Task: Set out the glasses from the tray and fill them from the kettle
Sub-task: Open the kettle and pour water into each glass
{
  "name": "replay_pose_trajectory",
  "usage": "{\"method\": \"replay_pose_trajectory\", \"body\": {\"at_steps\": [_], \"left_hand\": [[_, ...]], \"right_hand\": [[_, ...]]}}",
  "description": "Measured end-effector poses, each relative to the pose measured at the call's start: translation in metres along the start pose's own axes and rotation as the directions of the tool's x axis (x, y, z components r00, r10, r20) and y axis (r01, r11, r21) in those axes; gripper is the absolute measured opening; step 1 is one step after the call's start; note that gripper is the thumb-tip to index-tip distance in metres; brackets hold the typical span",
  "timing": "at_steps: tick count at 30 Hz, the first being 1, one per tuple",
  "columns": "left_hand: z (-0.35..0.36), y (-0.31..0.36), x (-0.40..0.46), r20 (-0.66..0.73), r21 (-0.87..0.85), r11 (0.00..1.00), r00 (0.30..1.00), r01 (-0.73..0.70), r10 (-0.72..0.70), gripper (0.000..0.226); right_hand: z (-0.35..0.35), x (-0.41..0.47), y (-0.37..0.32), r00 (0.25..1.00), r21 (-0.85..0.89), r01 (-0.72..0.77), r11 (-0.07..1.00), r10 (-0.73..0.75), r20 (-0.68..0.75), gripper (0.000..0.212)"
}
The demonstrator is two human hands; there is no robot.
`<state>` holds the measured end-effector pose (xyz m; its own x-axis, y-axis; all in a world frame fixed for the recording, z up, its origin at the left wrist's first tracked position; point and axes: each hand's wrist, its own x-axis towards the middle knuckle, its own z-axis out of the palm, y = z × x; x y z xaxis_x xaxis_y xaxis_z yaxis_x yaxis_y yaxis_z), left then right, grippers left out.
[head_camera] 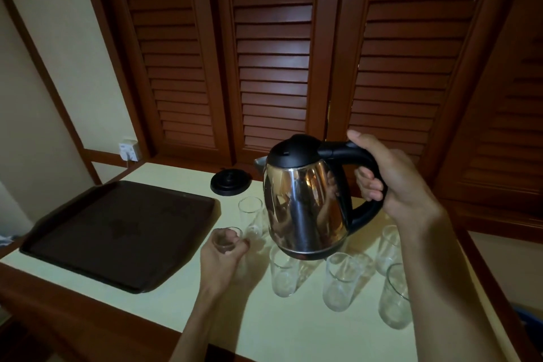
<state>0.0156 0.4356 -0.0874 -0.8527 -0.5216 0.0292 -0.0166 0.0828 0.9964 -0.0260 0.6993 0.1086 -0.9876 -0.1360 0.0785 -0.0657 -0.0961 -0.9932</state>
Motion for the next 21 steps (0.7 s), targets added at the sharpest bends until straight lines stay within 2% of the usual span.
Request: {"method": "replay_pose_trajectory", "body": {"at_steps": [8, 12, 18, 21], "left_hand": [[-0.011, 0.072, 0.009, 0.077, 0.071, 0.981, 0.982, -0.178, 0.173, 0.026], [-0.011, 0.09, 0.009, 0.123, 0.165, 0.949, 0.961, -0.268, 0.249, 0.028], [-0.006, 0.085, 0.006, 0.168, 0.229, 0.931, 0.954, -0.284, 0.25, 0.03], [-0.007, 0.077, 0.007, 0.184, 0.226, 0.937, 0.956, -0.268, 0.229, 0.031]], "right_hand": [[0.011, 0.011, -0.025, 0.994, -0.253, 0.019, 0.967, 0.008, 0.106, 0.057], [0.022, 0.009, -0.039, 0.987, -0.359, 0.039, 0.933, 0.021, 0.162, 0.062], [0.043, 0.012, -0.064, 0.98, -0.538, 0.062, 0.841, 0.049, 0.191, 0.063], [0.052, 0.013, -0.072, 0.975, -0.605, 0.077, 0.793, 0.067, 0.212, 0.053]]}}
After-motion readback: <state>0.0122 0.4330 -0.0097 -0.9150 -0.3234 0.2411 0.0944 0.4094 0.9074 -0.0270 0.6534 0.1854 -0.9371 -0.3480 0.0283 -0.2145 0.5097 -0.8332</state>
